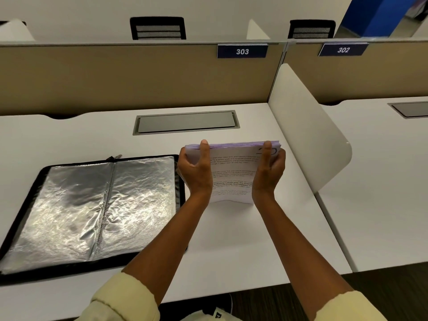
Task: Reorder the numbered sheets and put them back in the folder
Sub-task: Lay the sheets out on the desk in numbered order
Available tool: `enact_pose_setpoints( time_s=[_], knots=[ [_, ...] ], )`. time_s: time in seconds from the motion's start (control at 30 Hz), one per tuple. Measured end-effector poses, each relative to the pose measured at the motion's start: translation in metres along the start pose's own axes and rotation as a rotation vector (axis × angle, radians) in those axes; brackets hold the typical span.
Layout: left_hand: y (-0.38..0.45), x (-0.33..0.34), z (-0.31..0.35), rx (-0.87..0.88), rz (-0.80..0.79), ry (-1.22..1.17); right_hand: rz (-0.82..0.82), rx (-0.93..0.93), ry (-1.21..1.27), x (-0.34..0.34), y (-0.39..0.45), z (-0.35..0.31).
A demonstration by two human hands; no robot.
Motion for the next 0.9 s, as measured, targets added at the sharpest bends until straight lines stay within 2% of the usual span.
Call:
enact_pose_setpoints(
  time_s=[0.2,0.37,0.5,0.57,0.67,0.9],
  knots=[
    [0.001,0.001,0.003,0.033,0.022,0.012,0.072,0.051,-0.020,0.008,0.008,-0.007],
    [0.004,0.003,0.001,0.006,0.010,0.023,0.056,0.057,-0.035,0.009,0.007,-0.009],
    [0.003,-0.001,-0.001,-0.019,-0.078,-0.002,0.022,0.058,-0.024,0.006,0.007,-0.006],
    [0.003,-0.009,-0.010,-0.003,-0.180,-0.025,-0.011,0.041,-0.044,0.001,0.004,0.002],
    [0.004,-0.026,-0.038,0.032,-0.279,0.063,-0.093,0.039,-0.109,-0.010,-0.005,0.023],
    [0.006,-0.060,-0.097,-0.011,-0.328,0.274,-0.318,0.177,-0.179,-0.038,-0.013,0.063]
  ],
)
Point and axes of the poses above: each hand's wrist, its own y-axis towards the middle knuckle, its own x-axis out of the palm, z = x × y, the point moved 1 cm from there along y, towards the middle knuckle, and after that the axes turned 11 degrees about z, right-handed, at the moved point
